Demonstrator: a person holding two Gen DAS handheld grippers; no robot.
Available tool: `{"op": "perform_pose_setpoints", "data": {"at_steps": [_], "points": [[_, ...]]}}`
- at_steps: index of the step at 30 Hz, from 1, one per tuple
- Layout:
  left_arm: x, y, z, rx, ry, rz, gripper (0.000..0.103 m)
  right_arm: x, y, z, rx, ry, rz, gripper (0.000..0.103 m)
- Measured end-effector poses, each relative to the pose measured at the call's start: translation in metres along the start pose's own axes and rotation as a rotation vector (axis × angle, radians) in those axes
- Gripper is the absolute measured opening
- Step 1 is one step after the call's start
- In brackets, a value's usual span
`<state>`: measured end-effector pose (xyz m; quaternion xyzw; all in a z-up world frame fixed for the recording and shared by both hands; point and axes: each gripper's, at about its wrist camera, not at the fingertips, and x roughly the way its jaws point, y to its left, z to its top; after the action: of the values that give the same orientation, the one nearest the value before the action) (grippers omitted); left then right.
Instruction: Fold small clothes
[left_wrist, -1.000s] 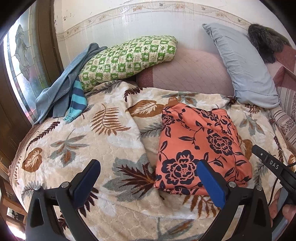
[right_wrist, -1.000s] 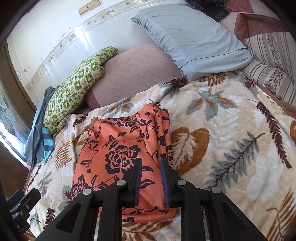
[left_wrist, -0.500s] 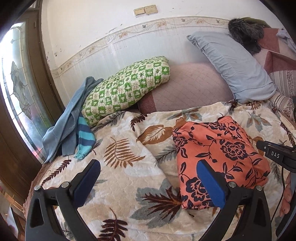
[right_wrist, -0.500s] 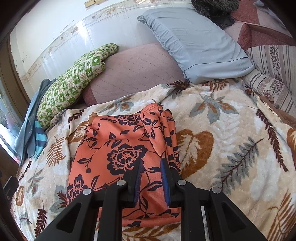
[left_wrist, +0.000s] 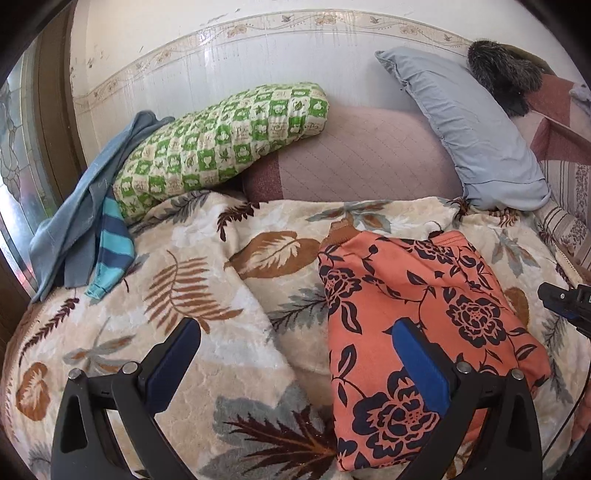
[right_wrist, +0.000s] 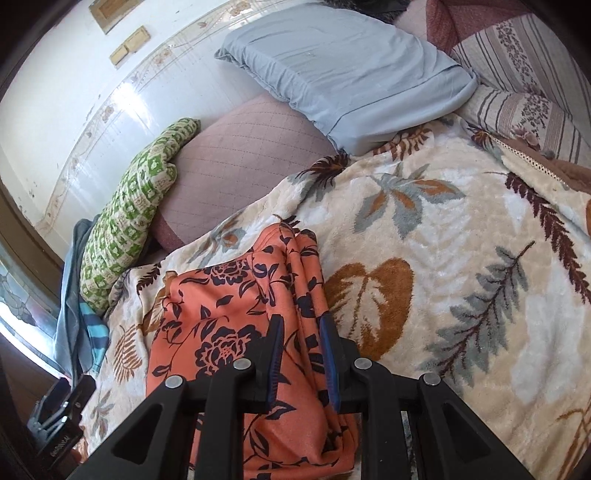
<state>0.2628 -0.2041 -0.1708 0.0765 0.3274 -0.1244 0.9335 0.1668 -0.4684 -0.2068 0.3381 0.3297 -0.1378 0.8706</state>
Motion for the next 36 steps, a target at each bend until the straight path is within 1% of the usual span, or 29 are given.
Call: {"op": "perform_pose_setpoints", "data": {"at_steps": [1, 3, 5, 6, 7, 9, 10, 11, 13, 17, 20, 23, 28, 36], "points": [[0.01, 0.0, -0.004, -0.003, 0.032, -0.006, 0.103, 0.003, 0.002, 0.0, -0.002, 0.002, 0.006, 0.023], [0.028, -0.004, -0.01, 0.013, 0.108, -0.003, 0.103, 0.009, 0.012, -0.003, -0.047, 0.007, 0.001, 0.023], [0.039, -0.01, -0.017, 0.063, 0.137, 0.014, 0.103, 0.018, 0.024, -0.008, -0.083, 0.035, 0.012, 0.023], [0.045, -0.014, -0.021, 0.093, 0.161, 0.032, 0.103, 0.024, 0.03, -0.011, -0.099, 0.06, 0.024, 0.023], [0.048, -0.015, -0.024, 0.101, 0.171, 0.033, 0.103, 0.032, 0.035, -0.015, -0.116, 0.09, 0.023, 0.023], [0.047, -0.013, -0.025, 0.091, 0.163, 0.02, 0.103, 0.055, 0.041, -0.024, -0.163, 0.192, -0.036, 0.023], [0.047, -0.013, -0.025, 0.096, 0.166, 0.015, 0.103, 0.063, 0.043, -0.029, -0.199, 0.213, -0.069, 0.024], [0.046, -0.013, -0.024, 0.102, 0.163, 0.017, 0.103, 0.063, 0.046, -0.031, -0.229, 0.195, -0.082, 0.024], [0.043, -0.012, -0.022, 0.112, 0.145, 0.024, 0.103, 0.058, 0.048, -0.029, -0.229, 0.189, -0.076, 0.024], [0.034, -0.009, -0.018, 0.101, 0.112, 0.041, 0.103, 0.046, 0.038, -0.02, -0.143, 0.159, -0.008, 0.024], [0.029, -0.005, -0.015, 0.084, 0.093, 0.058, 0.103, 0.034, 0.043, -0.017, -0.152, 0.118, 0.015, 0.024], [0.028, -0.001, -0.013, 0.071, 0.09, 0.062, 0.103, 0.026, 0.052, -0.016, -0.173, 0.09, 0.042, 0.024], [0.028, 0.003, -0.014, 0.062, 0.092, 0.066, 0.103, 0.016, 0.064, -0.015, -0.194, 0.074, 0.074, 0.024], [0.024, 0.009, -0.012, 0.052, 0.081, 0.062, 0.103, 0.015, 0.077, -0.021, -0.23, 0.093, 0.087, 0.024]]}}
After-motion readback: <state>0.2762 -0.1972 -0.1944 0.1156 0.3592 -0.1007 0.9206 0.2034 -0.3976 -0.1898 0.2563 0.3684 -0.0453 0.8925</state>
